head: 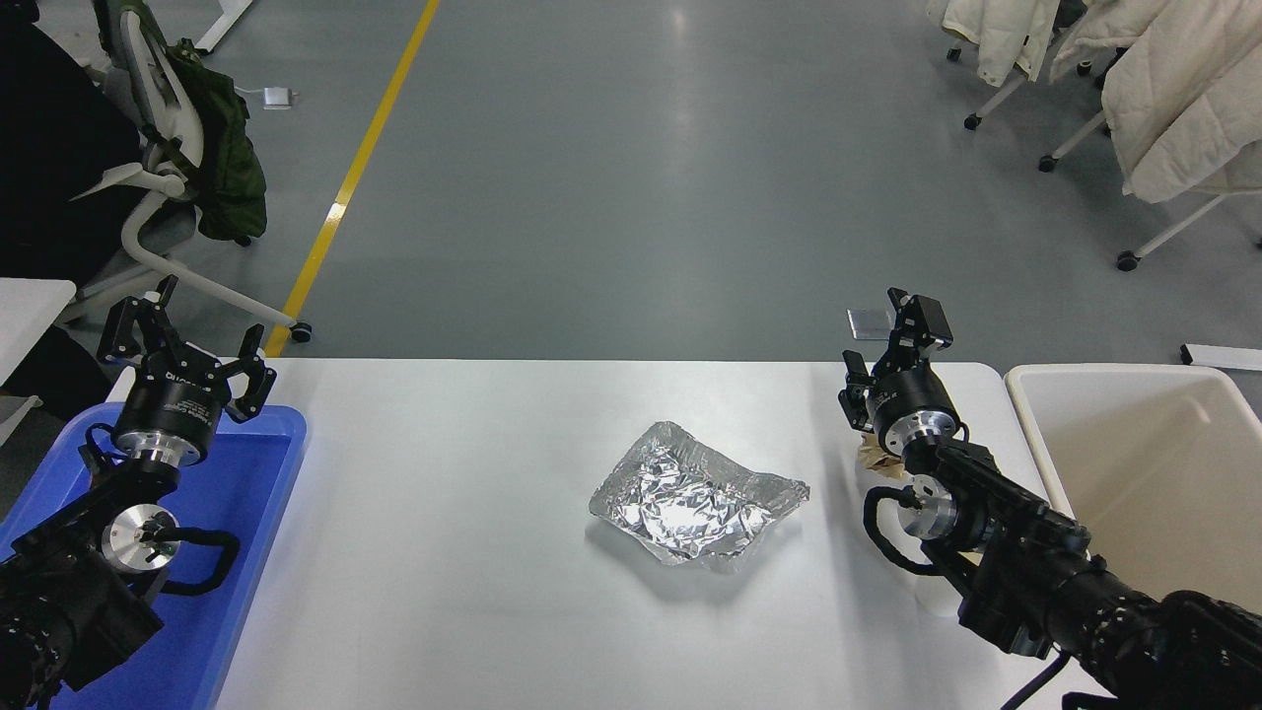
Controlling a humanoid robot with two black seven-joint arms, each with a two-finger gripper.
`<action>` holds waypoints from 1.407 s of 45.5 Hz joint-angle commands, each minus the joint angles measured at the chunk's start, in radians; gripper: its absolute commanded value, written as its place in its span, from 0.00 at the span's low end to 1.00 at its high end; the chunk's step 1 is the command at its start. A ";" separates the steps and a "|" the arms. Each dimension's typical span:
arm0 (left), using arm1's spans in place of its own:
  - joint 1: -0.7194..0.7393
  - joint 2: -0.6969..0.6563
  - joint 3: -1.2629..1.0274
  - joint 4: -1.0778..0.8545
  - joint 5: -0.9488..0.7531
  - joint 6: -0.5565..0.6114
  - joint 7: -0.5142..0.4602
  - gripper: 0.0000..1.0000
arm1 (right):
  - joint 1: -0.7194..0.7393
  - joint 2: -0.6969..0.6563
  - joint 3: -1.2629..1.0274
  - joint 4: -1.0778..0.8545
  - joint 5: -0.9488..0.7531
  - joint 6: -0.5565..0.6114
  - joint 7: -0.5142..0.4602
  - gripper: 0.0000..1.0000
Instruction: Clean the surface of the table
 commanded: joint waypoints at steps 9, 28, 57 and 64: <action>0.000 0.001 0.001 0.000 0.000 0.000 0.000 1.00 | 0.007 0.001 -0.009 -0.002 0.000 -0.002 0.000 1.00; 0.000 0.001 0.001 0.000 0.000 0.000 0.000 1.00 | 0.025 -0.002 -0.023 -0.002 -0.003 0.001 0.000 1.00; -0.002 0.001 0.001 0.000 0.000 0.000 0.000 1.00 | 0.076 -0.014 -0.214 0.001 -0.014 -0.002 -0.009 1.00; 0.000 0.001 0.001 -0.001 0.000 0.000 0.000 1.00 | 0.114 -0.016 -0.319 0.002 -0.015 -0.030 -0.011 1.00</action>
